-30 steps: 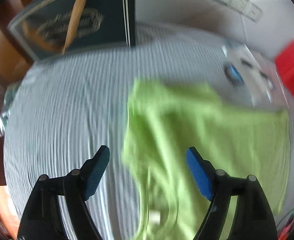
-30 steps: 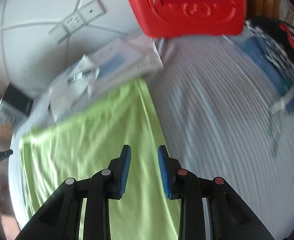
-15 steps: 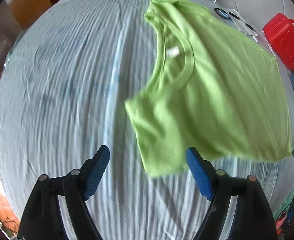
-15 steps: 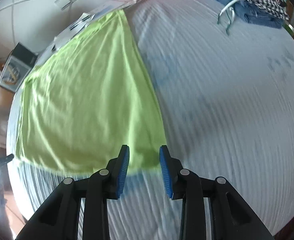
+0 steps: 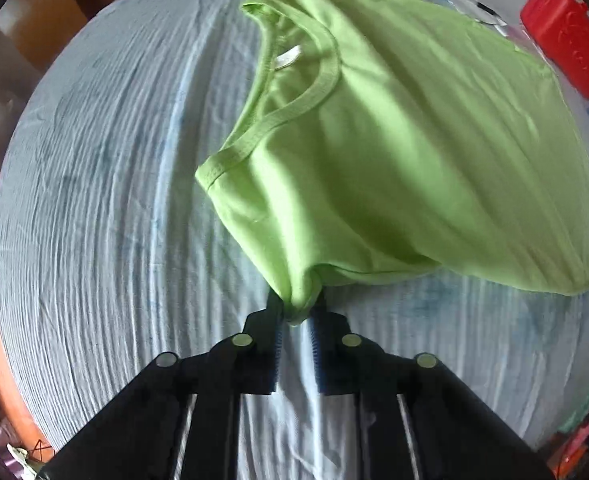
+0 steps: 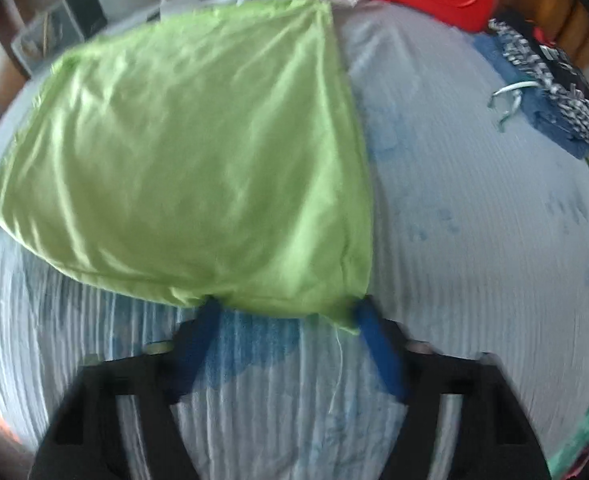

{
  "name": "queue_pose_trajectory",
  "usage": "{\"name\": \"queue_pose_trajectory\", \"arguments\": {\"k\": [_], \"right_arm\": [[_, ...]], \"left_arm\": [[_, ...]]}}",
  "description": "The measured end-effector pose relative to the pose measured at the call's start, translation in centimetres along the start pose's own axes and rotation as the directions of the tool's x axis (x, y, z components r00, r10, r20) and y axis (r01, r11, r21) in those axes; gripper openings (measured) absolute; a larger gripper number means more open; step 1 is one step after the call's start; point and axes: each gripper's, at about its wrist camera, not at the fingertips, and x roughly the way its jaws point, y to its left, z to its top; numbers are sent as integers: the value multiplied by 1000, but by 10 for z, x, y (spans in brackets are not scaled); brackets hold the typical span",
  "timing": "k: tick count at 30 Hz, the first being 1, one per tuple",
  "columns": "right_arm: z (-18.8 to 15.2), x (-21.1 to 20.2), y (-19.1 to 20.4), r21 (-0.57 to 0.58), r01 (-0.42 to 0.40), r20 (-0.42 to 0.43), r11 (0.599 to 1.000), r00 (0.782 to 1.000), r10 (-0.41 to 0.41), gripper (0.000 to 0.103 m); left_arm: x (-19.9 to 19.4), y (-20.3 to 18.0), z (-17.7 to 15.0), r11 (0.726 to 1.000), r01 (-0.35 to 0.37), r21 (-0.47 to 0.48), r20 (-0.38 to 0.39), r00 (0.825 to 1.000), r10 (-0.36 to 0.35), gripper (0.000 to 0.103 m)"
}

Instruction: Fold clothes

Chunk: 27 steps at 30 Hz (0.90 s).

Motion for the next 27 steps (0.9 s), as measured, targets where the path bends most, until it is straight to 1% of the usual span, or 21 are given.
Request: {"name": "queue_pose_trajectory", "arguments": {"k": [1,2,4,6,8,10,11,13,14,15,16,18,19,20,22,23,24,25,27], "right_arm": [[4,-3,-3,19,-37,-4,999,999,37,14],[8,-7,-7,43,-85,-6,995,996,86,7],[23,-21,-16,59,-126,23,990,992,124,7],[39,-35,-24,71,-161,56,984,986,157,7],[66,-48,-35,90,-203,95,975,976,194,7],[88,-44,-43,128,-205,101,970,976,193,7],[99,-41,-47,148,-204,102,968,976,190,7],[122,-36,-56,188,-202,104,961,977,185,11],[133,-33,-60,208,-201,106,957,978,182,17],[144,-30,-64,227,-200,107,953,978,180,24],[155,-28,-68,247,-199,108,948,978,177,26],[177,-22,-76,286,-196,110,938,979,171,27],[178,-22,-80,296,-212,117,931,976,185,28],[176,-21,-82,304,-229,122,925,972,201,31],[170,-16,-83,309,-260,113,915,965,236,35],[165,-13,-83,311,-281,103,908,960,262,36],[160,-10,-81,307,-284,91,908,959,269,36],[156,-7,-79,302,-283,79,910,959,271,36],[148,-2,-74,289,-268,53,919,963,264,36]], "left_arm": [[-7,-1,3,1000,3,8,9,1000,-3,10],[-17,-1,8,1000,28,7,26,999,-28,10],[-38,1,24,996,85,2,62,994,-85,10],[-56,3,48,992,125,1,92,988,-125,10],[-64,3,79,990,140,1,113,984,-139,10],[-61,1,114,990,142,-6,122,983,-140,10],[-59,0,123,990,142,-5,119,983,-140,10],[-54,-2,134,991,137,2,105,985,-136,10],[-52,-3,140,991,135,5,98,986,-135,11],[-50,-5,145,991,132,9,91,987,-133,14],[-47,-6,150,991,130,13,84,988,-131,16],[-43,-8,161,992,126,20,70,989,-127,17],[-40,-9,166,992,124,24,63,990,-125,17],[-38,-11,172,992,121,28,57,991,-123,19],[-33,-13,182,992,117,35,43,992,-119,30],[-31,-14,188,993,115,39,36,993,-117,42],[-26,-14,188,993,108,39,30,994,-109,52],[-20,-12,185,995,97,38,25,995,-98,54],[-7,-9,180,997,75,34,14,997,-75,54]]}}
